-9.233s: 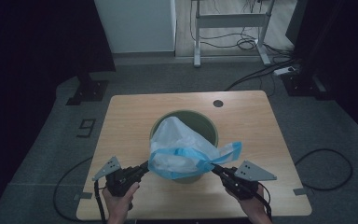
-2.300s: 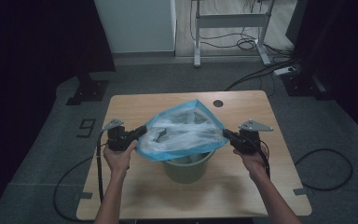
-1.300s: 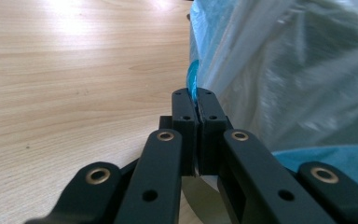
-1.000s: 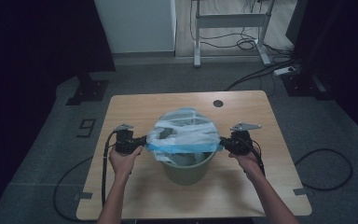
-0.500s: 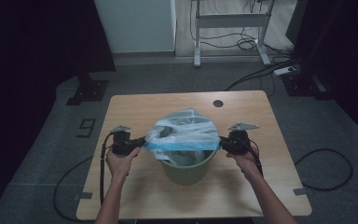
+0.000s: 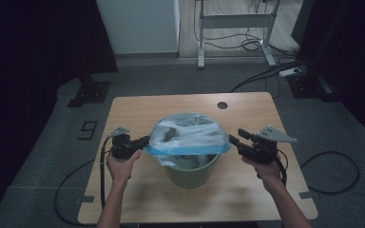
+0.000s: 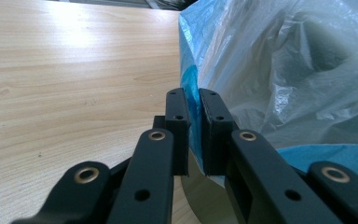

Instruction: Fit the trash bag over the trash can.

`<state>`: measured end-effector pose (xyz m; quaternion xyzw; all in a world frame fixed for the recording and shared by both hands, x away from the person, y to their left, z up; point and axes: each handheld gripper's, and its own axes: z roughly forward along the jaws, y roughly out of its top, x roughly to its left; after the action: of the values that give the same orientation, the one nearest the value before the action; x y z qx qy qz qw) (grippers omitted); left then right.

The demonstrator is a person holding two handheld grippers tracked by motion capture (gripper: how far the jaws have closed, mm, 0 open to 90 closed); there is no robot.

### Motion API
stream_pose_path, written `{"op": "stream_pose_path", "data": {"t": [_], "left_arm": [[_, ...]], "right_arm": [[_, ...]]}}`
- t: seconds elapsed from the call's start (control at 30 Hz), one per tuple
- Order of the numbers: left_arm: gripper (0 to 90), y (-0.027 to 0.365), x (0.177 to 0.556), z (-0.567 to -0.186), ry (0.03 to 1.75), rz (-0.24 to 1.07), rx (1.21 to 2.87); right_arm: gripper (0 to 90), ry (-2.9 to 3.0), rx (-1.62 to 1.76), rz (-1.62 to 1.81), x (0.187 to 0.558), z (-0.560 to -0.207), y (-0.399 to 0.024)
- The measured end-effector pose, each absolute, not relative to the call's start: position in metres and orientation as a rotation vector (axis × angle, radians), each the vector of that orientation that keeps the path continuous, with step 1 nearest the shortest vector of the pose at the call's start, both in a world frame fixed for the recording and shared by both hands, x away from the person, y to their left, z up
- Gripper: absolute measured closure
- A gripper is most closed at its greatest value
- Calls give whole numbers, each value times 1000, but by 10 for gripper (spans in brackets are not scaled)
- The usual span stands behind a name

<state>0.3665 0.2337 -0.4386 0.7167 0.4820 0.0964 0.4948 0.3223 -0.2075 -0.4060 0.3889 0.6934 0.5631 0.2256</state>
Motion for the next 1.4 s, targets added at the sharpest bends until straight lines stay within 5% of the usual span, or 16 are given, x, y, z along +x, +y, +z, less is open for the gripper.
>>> {"op": "stream_pose_path", "data": {"t": [0.37, 0.6, 0.77, 0.9, 1.1, 1.4], "left_arm": [[827, 230, 363, -433, 1149, 249, 1725], [827, 229, 362, -433, 1143, 240, 1716], [828, 230, 362, -433, 1143, 241, 1712], [828, 231, 362, -433, 1143, 242, 1709], [829, 230, 361, -433, 1138, 247, 1708], [835, 234, 352, -431, 1121, 240, 1706]], "right_arm": [[243, 2134, 735, 1542, 294, -384, -152], [198, 2181, 699, 1435, 296, -390, -129], [344, 2118, 746, 1387, 298, -392, -124], [608, 2092, 748, 1403, 299, -393, -126], [884, 2082, 742, 1422, 296, -392, -129], [891, 2058, 667, 1629, 256, -399, -148]]}}
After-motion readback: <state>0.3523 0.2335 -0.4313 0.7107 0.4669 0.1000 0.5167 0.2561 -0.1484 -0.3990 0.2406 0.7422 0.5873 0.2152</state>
